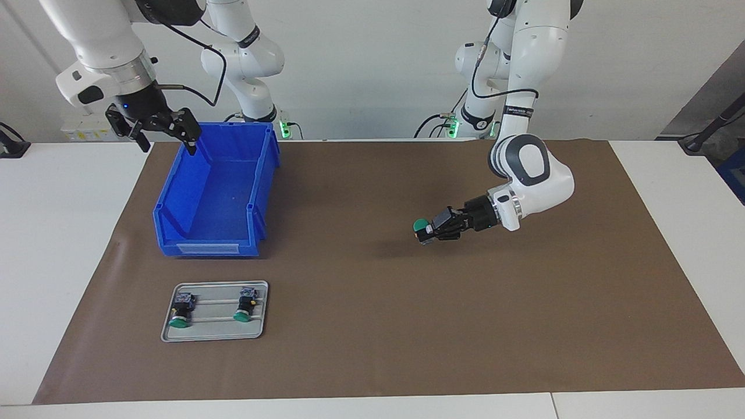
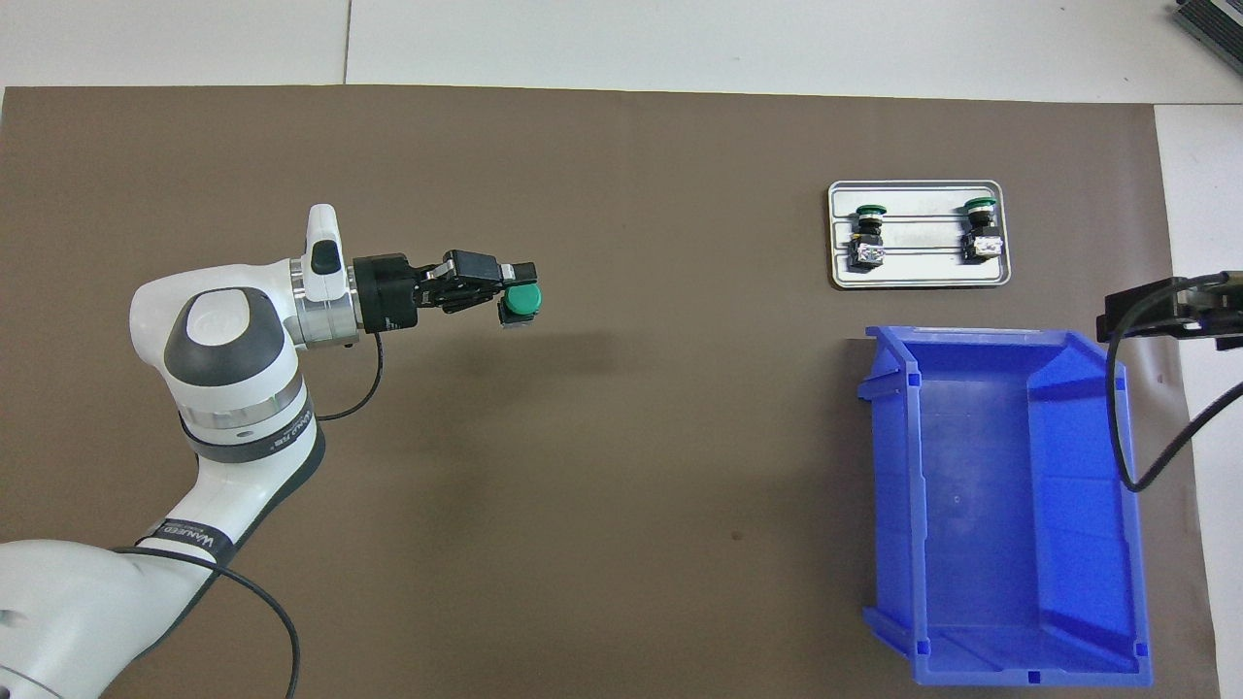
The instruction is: Place and press button with both arms
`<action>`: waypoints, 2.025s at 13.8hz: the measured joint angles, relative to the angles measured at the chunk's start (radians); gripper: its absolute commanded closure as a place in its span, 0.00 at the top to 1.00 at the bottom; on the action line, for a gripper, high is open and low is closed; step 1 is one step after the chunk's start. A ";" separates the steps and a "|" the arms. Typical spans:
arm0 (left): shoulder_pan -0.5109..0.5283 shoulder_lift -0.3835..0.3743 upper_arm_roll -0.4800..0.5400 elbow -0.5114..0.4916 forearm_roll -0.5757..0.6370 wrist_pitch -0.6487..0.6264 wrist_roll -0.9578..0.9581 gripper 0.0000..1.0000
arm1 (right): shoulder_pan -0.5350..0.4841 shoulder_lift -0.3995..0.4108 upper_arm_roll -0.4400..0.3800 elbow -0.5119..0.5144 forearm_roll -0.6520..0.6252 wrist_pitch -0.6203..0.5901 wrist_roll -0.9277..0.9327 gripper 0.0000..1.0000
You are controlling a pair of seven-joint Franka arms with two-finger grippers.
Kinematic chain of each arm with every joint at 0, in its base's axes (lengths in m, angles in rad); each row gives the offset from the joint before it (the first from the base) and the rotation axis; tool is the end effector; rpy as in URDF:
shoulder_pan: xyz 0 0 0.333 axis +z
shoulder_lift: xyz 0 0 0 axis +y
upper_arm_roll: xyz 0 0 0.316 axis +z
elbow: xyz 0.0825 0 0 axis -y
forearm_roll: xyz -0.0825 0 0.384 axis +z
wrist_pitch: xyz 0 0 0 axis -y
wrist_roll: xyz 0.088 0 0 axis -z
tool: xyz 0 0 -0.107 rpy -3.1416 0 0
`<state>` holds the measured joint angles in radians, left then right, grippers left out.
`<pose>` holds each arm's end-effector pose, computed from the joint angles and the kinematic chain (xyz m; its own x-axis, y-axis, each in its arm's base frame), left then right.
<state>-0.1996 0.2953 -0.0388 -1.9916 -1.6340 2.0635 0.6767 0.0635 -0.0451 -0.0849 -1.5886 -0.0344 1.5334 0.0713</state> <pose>0.5842 -0.1949 0.3406 0.9833 0.1821 -0.0014 0.0484 -0.2539 0.9660 0.5365 -0.0164 0.6374 0.9956 -0.0937 -0.0080 -0.0934 -0.9951 0.0312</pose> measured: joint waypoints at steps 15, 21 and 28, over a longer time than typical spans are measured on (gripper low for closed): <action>0.047 0.109 -0.011 -0.157 -0.310 -0.155 0.390 0.00 | 0.000 0.000 0.000 0.000 0.000 0.000 0.000 1.00; 0.049 0.108 -0.005 -0.206 -0.313 -0.194 0.425 0.00 | 0.000 0.000 0.000 0.000 0.000 0.000 0.000 1.00; 0.051 0.098 0.000 -0.235 -0.314 -0.196 0.426 0.00 | 0.000 0.000 0.000 0.000 0.000 0.000 0.000 1.00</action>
<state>-0.1487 0.3935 -0.0391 -2.2266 -1.9477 1.8677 1.1029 0.0635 -0.0451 -0.0849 -1.5886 -0.0344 1.5334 0.0713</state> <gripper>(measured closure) 0.943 0.000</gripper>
